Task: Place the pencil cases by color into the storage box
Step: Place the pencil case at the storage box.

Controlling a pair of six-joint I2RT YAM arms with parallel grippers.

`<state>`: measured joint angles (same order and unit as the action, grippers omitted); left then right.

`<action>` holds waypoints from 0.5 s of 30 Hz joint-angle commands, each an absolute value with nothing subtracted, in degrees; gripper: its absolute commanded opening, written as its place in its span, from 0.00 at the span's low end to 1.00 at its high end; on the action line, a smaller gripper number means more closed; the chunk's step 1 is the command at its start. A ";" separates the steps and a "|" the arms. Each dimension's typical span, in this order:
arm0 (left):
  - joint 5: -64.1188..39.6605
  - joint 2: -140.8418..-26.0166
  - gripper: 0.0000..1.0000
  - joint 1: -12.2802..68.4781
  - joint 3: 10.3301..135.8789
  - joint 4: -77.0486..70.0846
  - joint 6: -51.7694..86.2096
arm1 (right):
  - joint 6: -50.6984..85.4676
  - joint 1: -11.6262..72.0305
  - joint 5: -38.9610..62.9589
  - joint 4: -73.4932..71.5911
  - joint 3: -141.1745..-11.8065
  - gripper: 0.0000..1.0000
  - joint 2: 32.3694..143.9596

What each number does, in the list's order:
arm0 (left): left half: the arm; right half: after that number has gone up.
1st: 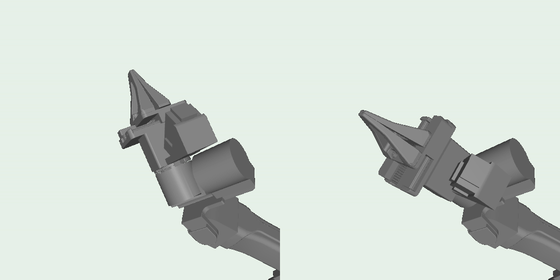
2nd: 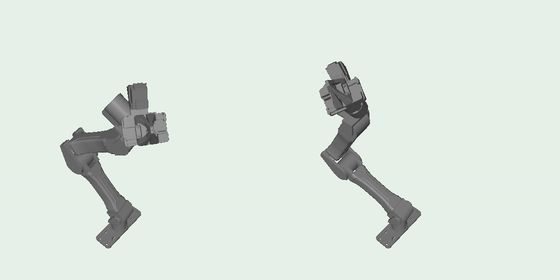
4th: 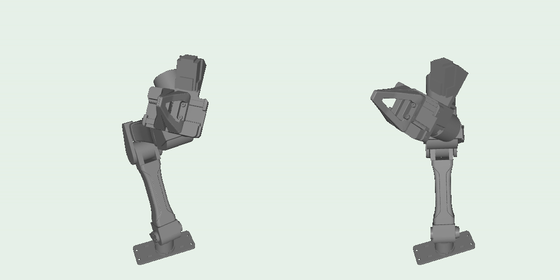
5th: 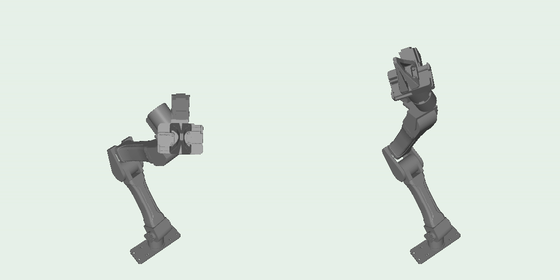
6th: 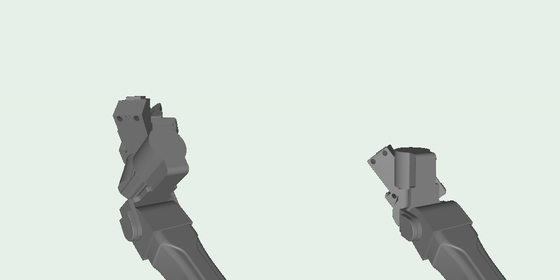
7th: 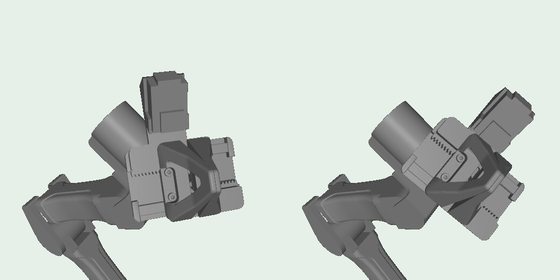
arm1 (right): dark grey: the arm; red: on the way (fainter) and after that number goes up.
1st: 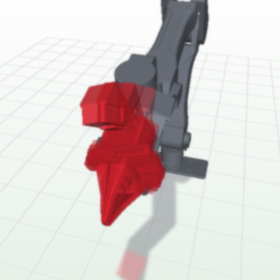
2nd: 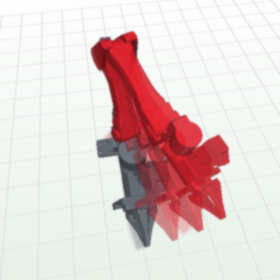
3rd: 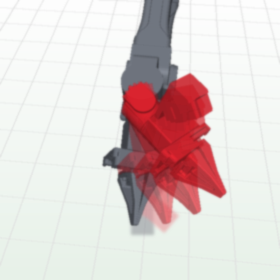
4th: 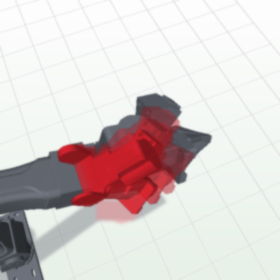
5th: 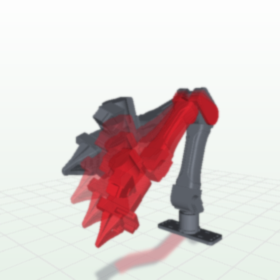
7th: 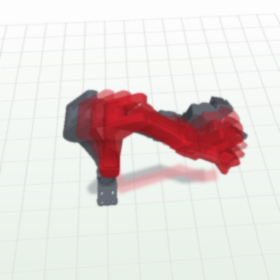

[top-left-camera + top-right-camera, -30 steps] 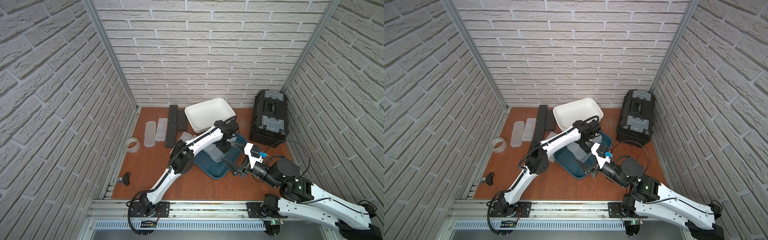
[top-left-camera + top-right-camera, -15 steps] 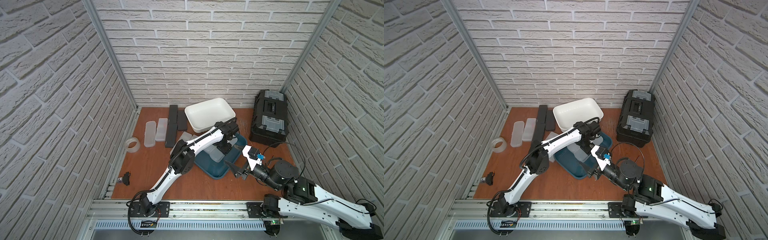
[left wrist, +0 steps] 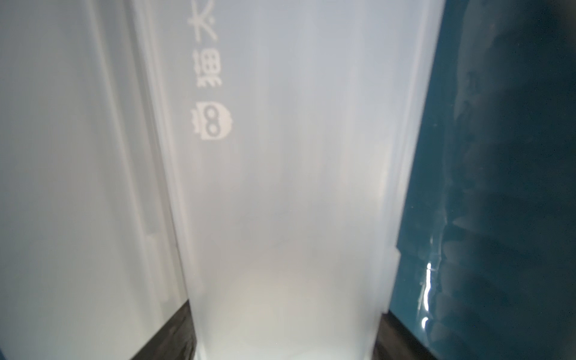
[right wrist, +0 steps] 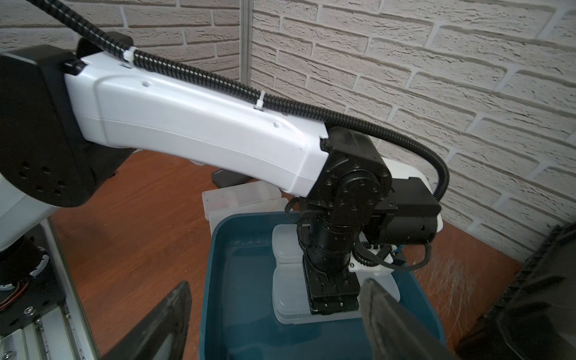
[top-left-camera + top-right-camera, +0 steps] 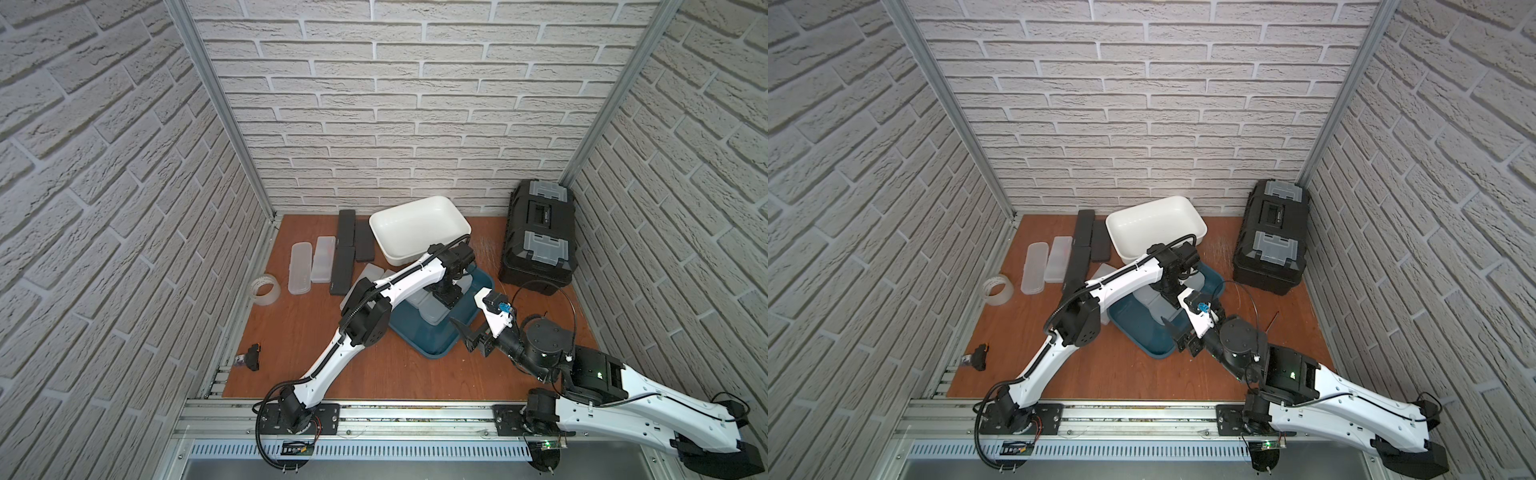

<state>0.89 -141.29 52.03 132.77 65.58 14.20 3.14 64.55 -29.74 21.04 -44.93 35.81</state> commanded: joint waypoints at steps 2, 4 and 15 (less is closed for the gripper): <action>1.32 -142.66 0.69 50.59 133.84 64.93 14.36 | 6.80 64.96 -34.23 22.85 -44.95 0.86 33.96; 1.43 -142.74 0.71 50.54 133.77 64.82 14.32 | 6.94 64.95 -34.26 23.07 -44.95 0.86 33.58; 2.42 -140.63 0.93 50.03 140.86 66.14 11.54 | 7.62 64.95 -31.29 22.18 -45.07 0.87 27.03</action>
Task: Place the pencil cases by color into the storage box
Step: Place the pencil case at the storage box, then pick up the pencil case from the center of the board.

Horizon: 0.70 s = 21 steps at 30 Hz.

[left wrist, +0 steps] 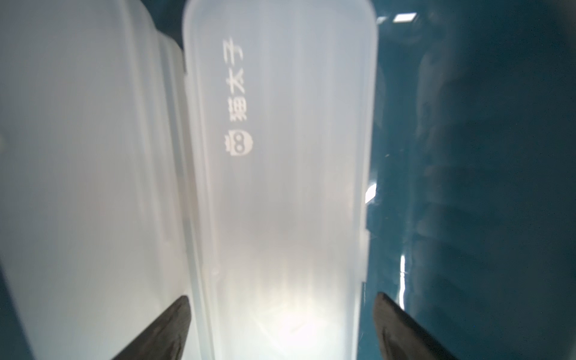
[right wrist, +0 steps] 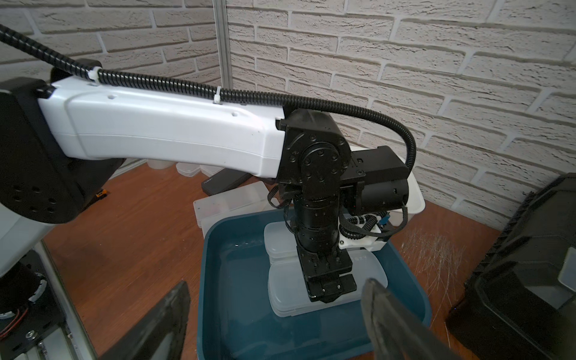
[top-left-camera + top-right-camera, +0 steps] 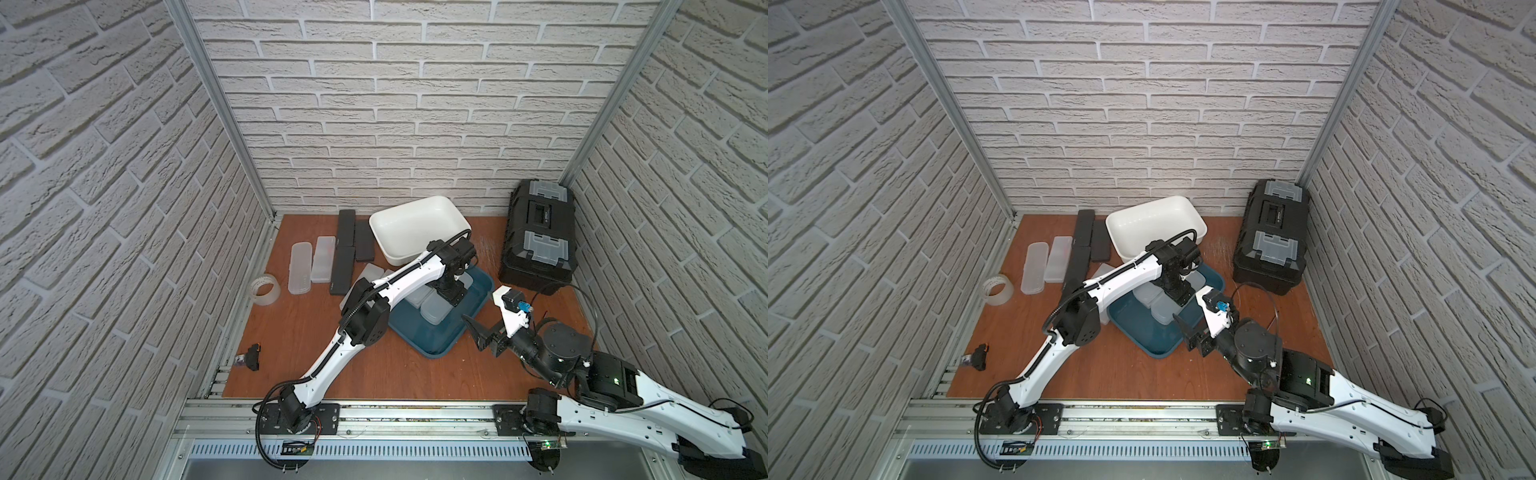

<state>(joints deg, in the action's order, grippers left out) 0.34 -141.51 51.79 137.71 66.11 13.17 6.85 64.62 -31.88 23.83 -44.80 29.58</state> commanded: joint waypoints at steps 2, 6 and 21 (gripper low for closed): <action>1.33 -138.77 0.94 49.07 142.79 65.82 11.33 | 7.40 64.95 -31.70 23.07 -46.15 0.87 26.76; -0.01 -134.10 0.96 45.13 143.92 65.28 12.51 | 5.33 64.96 -33.54 24.58 -48.87 0.87 29.84; 0.91 -99.30 0.96 14.51 104.87 56.73 16.67 | 9.37 61.15 -14.39 26.84 -80.89 0.88 86.11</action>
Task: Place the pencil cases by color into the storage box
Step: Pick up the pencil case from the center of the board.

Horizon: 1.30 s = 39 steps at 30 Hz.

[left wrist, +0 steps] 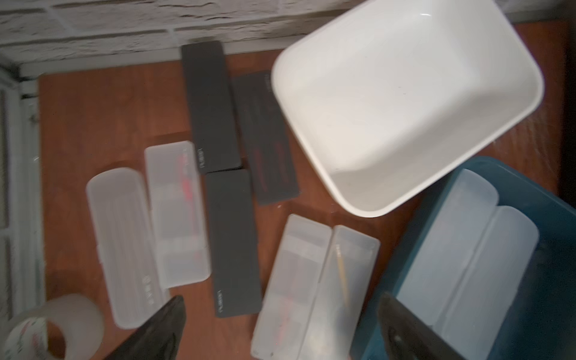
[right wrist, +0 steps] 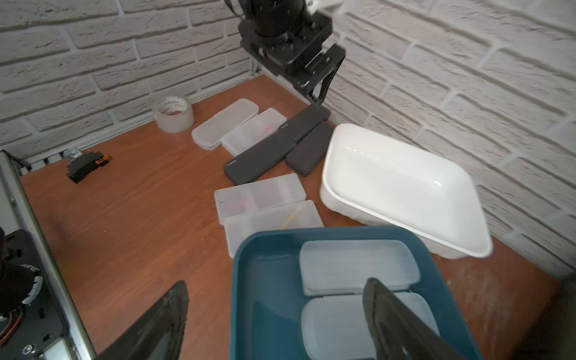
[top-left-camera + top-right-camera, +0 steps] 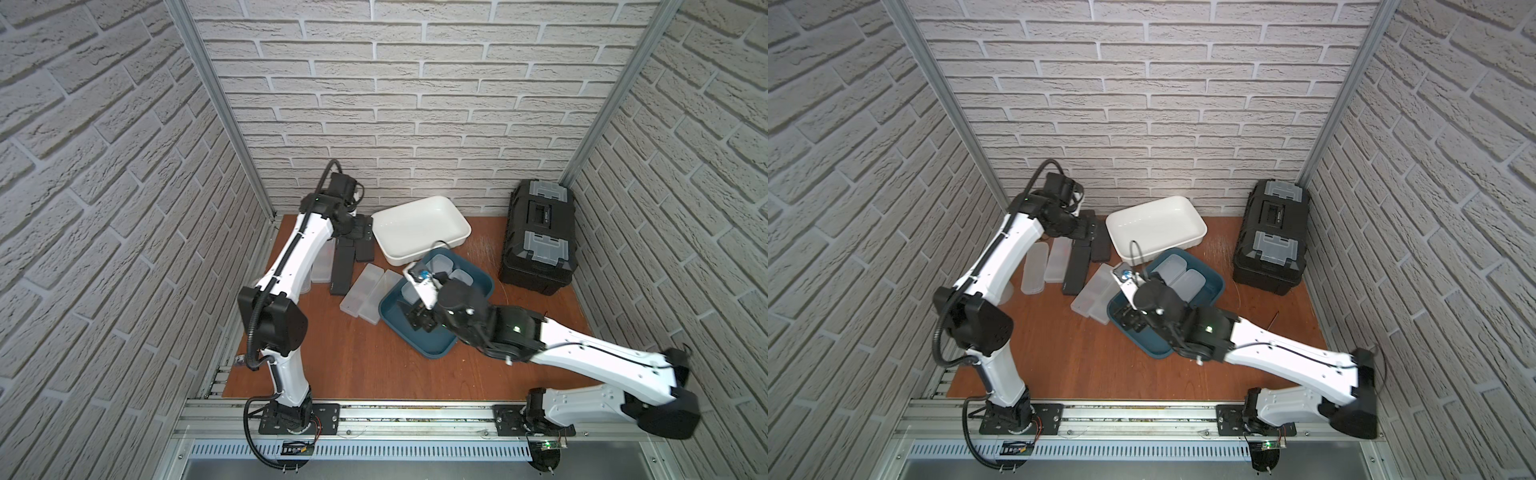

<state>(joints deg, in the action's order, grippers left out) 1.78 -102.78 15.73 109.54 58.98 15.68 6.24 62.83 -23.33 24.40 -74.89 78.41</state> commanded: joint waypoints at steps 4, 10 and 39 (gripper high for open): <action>-0.19 -92.65 0.96 11.40 96.55 54.49 16.79 | 13.15 57.50 -2.56 36.53 -99.12 0.87 103.00; -1.19 -87.27 0.96 9.46 89.19 52.60 16.71 | 16.89 54.27 5.64 39.07 -111.72 0.86 116.28; -3.87 -82.50 0.94 6.70 82.18 49.05 16.85 | 26.22 48.77 22.81 21.16 -102.01 0.86 117.54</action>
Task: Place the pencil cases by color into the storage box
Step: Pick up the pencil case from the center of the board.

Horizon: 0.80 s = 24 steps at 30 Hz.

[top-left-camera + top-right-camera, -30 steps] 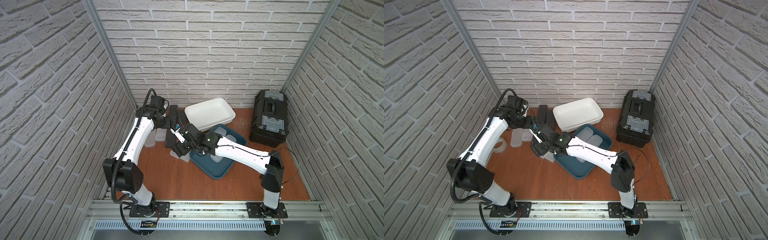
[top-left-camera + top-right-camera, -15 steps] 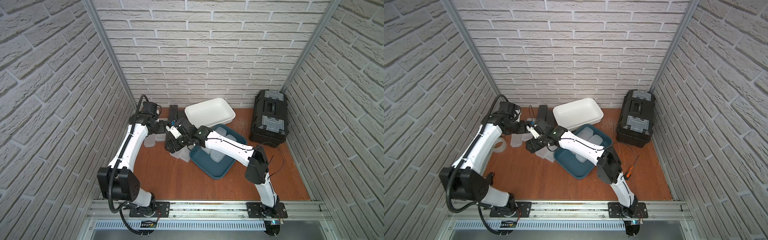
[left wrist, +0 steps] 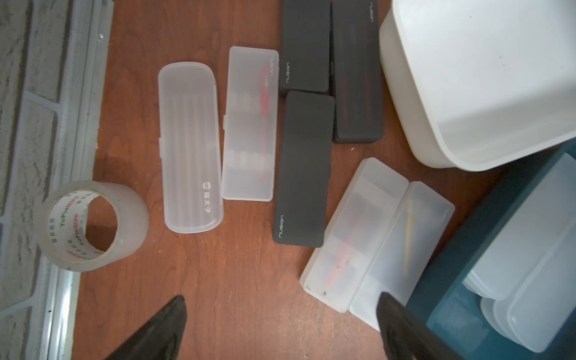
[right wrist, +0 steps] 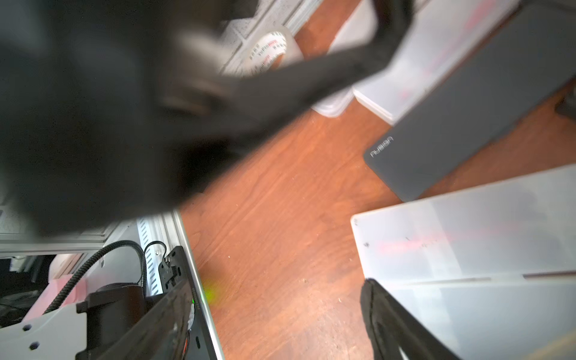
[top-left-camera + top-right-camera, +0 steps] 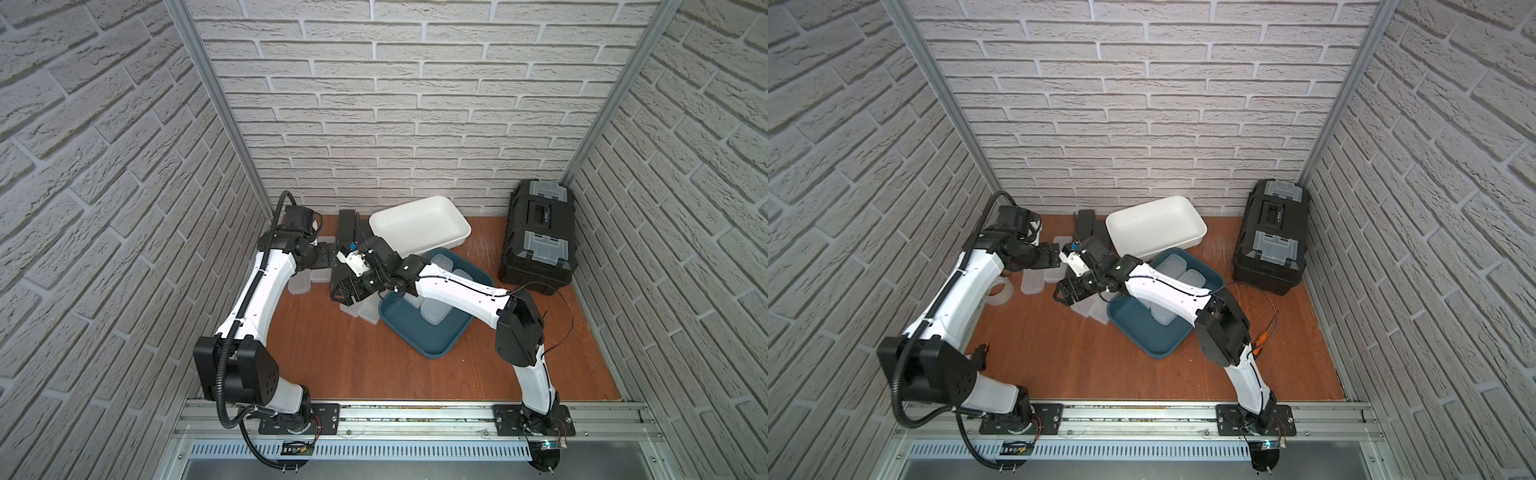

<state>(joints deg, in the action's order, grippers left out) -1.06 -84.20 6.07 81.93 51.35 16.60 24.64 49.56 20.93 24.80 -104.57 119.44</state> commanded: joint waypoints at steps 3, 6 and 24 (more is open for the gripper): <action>-3.86 -83.09 0.94 6.68 82.24 48.78 17.20 | 26.10 48.62 22.94 20.11 -100.97 0.86 117.02; -3.46 -83.67 0.94 6.62 82.40 48.70 17.33 | 25.92 48.68 22.86 19.65 -100.54 0.86 116.64; 5.05 -91.31 0.94 6.47 87.10 53.32 14.88 | 21.36 48.73 7.58 25.59 -101.10 0.88 117.05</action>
<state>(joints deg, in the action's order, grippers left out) 1.80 -90.28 6.50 85.69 51.53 16.10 22.70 48.38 12.47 24.43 -99.96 119.00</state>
